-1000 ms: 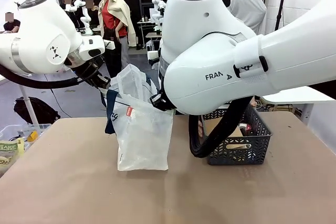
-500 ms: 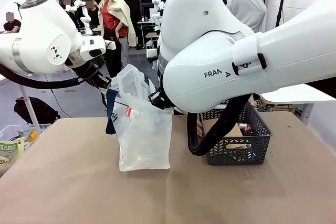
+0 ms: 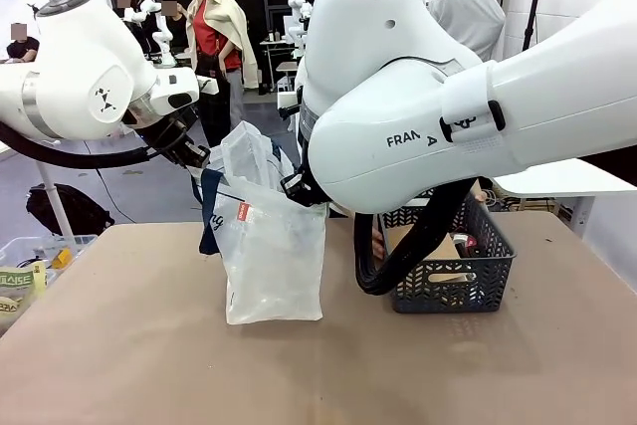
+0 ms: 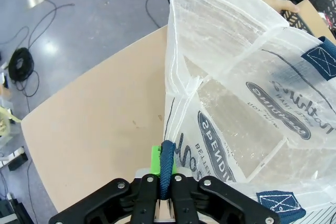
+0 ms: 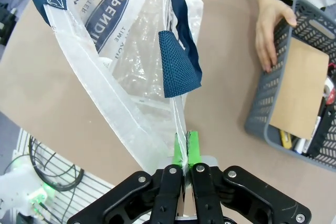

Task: Transfer purchased items from the store into the shopping bag.
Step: Move the Reusable shopping bag to the right side of the table.

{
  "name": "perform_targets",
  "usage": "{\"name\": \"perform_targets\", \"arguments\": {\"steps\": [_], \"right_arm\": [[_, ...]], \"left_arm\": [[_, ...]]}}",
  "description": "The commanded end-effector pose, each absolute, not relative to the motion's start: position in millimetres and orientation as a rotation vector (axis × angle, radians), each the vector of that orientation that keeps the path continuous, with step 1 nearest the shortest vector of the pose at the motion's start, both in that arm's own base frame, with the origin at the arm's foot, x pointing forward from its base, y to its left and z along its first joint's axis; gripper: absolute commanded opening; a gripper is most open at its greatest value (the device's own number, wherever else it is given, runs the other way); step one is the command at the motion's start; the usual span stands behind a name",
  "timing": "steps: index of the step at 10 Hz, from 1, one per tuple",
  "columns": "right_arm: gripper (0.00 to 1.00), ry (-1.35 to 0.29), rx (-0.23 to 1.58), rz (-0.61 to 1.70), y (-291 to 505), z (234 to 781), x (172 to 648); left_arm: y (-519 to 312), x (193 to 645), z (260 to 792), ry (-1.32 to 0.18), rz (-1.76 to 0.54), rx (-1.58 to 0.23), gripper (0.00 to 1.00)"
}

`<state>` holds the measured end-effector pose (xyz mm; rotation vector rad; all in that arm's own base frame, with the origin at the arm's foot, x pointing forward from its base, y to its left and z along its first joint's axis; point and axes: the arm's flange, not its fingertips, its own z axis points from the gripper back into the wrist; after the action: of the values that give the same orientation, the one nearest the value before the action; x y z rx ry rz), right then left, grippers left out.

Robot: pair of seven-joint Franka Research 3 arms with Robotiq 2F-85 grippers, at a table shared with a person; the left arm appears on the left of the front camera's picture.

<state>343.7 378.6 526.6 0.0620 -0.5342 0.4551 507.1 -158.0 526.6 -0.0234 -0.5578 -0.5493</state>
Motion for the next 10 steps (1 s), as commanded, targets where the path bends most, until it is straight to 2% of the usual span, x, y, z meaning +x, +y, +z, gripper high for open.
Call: {"name": "perform_targets", "arguments": {"steps": [1, 10], "right_arm": [[0.0, -0.525, 0.046, 0.449, 374.3, 524.0, 341.5], [0.0, -0.525, 0.046, 0.449, 374.3, 524.0, 341.5]], "left_arm": [[-143.4, 511.7, 528.6, -0.563, -0.529, -0.015, 0.0], [-143.4, 511.7, 528.6, -0.563, -0.529, -0.015, 0.0]]}}
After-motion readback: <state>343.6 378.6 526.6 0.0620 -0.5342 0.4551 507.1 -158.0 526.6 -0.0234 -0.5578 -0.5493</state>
